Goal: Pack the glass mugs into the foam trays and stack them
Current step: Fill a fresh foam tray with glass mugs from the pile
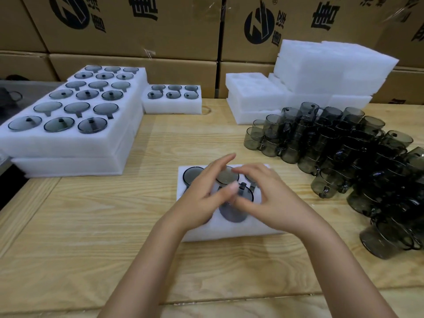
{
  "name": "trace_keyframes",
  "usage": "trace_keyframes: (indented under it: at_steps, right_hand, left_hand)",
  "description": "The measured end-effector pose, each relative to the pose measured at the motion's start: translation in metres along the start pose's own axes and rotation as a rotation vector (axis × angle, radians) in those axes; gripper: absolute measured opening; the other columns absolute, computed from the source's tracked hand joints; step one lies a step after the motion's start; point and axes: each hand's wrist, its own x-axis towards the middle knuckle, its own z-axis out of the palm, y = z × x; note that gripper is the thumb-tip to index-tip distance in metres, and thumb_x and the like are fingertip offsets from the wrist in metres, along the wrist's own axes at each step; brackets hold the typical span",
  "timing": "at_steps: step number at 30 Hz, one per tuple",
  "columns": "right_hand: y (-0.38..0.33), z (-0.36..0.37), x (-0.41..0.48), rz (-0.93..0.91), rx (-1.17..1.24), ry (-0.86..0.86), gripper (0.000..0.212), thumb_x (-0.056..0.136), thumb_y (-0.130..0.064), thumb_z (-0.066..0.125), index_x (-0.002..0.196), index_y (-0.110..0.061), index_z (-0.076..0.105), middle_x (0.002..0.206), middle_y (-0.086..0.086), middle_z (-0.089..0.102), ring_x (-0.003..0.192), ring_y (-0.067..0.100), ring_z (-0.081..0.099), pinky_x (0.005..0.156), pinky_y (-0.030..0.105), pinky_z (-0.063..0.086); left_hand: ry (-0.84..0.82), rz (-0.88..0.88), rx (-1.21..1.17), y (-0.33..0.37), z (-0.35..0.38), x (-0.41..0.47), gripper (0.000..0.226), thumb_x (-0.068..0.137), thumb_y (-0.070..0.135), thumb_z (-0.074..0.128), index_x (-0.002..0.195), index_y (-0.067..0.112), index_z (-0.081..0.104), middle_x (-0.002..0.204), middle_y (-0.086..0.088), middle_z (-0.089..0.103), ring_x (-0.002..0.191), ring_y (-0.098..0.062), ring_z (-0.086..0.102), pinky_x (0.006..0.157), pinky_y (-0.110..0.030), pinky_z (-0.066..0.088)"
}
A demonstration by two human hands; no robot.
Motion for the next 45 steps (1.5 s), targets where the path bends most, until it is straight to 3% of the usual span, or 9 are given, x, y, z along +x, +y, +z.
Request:
trace_keyframes:
  at_steps: [3,9,19,25,27,30,37,42,45]
  right_hand:
    - [-0.005,0.010,0.022,-0.079,-0.200,0.082,0.040,0.091,-0.031,0.045,0.129,-0.021,0.050,0.135,-0.003,0.046,0.127,0.018,0.037,0.106,0.027,0.026]
    - [-0.003,0.045,0.031,0.025,-0.651,-0.230,0.067,0.095,-0.050,0.028,0.148,-0.035,-0.010,0.158,-0.004,-0.014,0.144,0.024,-0.018,0.116,0.051,-0.007]
    - [0.012,0.059,0.027,0.040,-0.721,-0.187,0.076,0.093,-0.057,0.026,0.144,-0.033,-0.024,0.154,-0.004,-0.027,0.140,0.026,-0.029,0.111,0.055,-0.018]
    - [0.019,0.058,0.026,-0.031,-0.551,-0.114,0.064,0.096,-0.044,0.035,0.151,-0.028,0.005,0.158,-0.004,0.004,0.145,0.018,-0.002,0.116,0.048,-0.008]
    - [0.018,0.055,0.025,-0.049,-0.067,0.084,0.031,0.098,-0.022,0.043,0.128,-0.017,0.047,0.128,0.001,0.053,0.122,0.003,0.044,0.106,0.037,0.030]
    - [0.021,0.048,0.015,0.169,0.561,0.361,0.022,0.095,-0.008,0.047,0.088,-0.025,0.058,0.078,-0.013,0.067,0.075,-0.008,0.061,0.070,0.019,0.047]
    - [0.029,0.037,0.010,0.234,0.467,0.482,0.022,0.093,-0.008,0.049,0.093,-0.027,0.062,0.086,-0.016,0.067,0.079,-0.006,0.060,0.067,0.004,0.041]
    - [0.063,-0.001,-0.012,0.234,-0.058,0.755,0.029,0.090,0.001,0.046,0.114,-0.004,0.061,0.112,0.010,0.063,0.099,0.030,0.058,0.088,0.034,0.041]
    - [0.098,-0.024,-0.025,0.498,-0.323,0.568,0.040,0.092,-0.016,0.051,0.131,-0.006,0.048,0.129,0.016,0.049,0.114,0.036,0.049,0.091,0.042,0.040]
  left_hand:
    - [0.133,0.056,0.158,0.010,0.012,0.010,0.061,0.087,0.056,0.032,0.140,0.028,0.039,0.148,0.009,0.037,0.139,-0.002,0.028,0.116,-0.029,0.024]
    - [-0.057,-0.115,0.704,0.006,0.017,0.017,0.063,0.088,0.065,0.016,0.145,0.041,0.031,0.160,0.010,0.011,0.147,-0.009,-0.006,0.116,-0.046,-0.012]
    - [-0.104,-0.182,0.897,-0.009,0.023,0.012,0.050,0.099,0.049,0.020,0.148,0.044,0.017,0.161,0.010,0.001,0.146,-0.010,-0.010,0.117,-0.047,-0.003]
    - [0.033,-0.170,0.843,-0.001,0.036,0.010,0.054,0.099,0.050,0.019,0.150,0.033,0.022,0.161,0.006,0.004,0.147,-0.012,-0.004,0.118,-0.039,-0.001]
    - [0.077,-0.120,0.707,0.006,0.047,0.011,0.063,0.093,0.054,0.014,0.151,0.029,0.022,0.161,0.004,0.006,0.147,-0.010,-0.001,0.119,-0.035,0.003]
    - [0.009,-0.112,0.580,0.010,0.059,0.013,0.067,0.093,0.065,0.006,0.152,0.034,0.011,0.161,0.008,-0.004,0.146,-0.006,-0.002,0.119,-0.038,0.003]
    - [-0.113,-0.186,0.787,-0.001,0.064,0.016,0.074,0.071,0.076,-0.019,0.138,0.045,-0.025,0.161,0.008,-0.009,0.147,-0.006,-0.007,0.118,-0.042,-0.009]
    - [-0.172,-0.214,0.921,-0.010,0.066,0.022,0.078,0.078,0.078,-0.008,0.145,0.040,-0.022,0.161,0.005,-0.010,0.146,-0.008,-0.015,0.117,-0.046,-0.012]
    - [-0.191,-0.210,0.949,-0.013,0.061,0.029,0.072,0.087,0.072,0.006,0.150,0.039,-0.010,0.161,0.004,-0.010,0.146,-0.009,-0.015,0.117,-0.045,-0.013]
